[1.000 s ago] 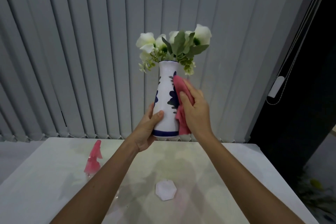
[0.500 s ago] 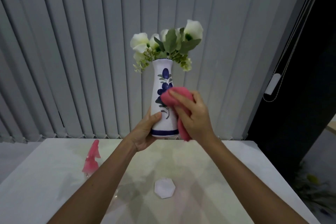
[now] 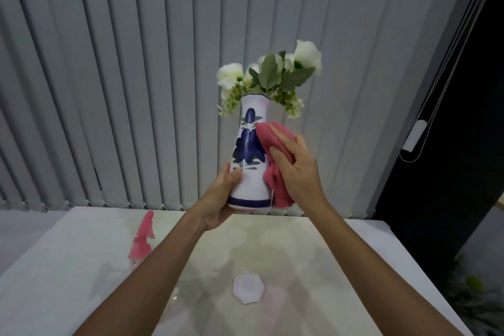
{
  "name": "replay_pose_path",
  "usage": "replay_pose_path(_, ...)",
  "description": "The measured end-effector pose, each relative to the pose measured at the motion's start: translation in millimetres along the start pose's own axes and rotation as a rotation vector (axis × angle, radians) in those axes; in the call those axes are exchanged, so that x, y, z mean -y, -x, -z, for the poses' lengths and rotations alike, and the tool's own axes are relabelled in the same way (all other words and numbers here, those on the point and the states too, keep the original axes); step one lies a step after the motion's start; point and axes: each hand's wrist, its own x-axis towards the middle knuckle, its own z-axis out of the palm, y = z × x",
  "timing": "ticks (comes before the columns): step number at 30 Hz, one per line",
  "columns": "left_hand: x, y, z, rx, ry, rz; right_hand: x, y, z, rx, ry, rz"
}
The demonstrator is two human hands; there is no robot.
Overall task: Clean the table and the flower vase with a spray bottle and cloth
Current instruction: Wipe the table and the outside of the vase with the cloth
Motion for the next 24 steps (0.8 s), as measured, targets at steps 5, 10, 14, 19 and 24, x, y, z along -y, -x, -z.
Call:
replay_pose_path(5,4.6,-1.2,1.5,-0.017,0.092,-0.047,-22.4,51.2,2.0,0.086,0.126,0.114)
replay_pose_path(10,4.5,-1.1,4.8,0.012,0.097,-0.057,-38.0,74.5,7.0,0.083,0.208,0.233)
replay_pose_path(14,3.1,-1.6,-0.9,0.027,0.071,0.018,-22.4,35.8,6.1,-0.057,0.231,0.189)
replay_pose_path(19,-5.0,1.3,-8.5,0.092,0.017,0.063,7.0,-28.0,4.5,-0.160,0.186,0.125)
replay_pose_path(24,-5.5,2.3,-10.9,0.070,-0.078,0.018,13.9,-31.8,0.7,-0.118,0.063,0.003)
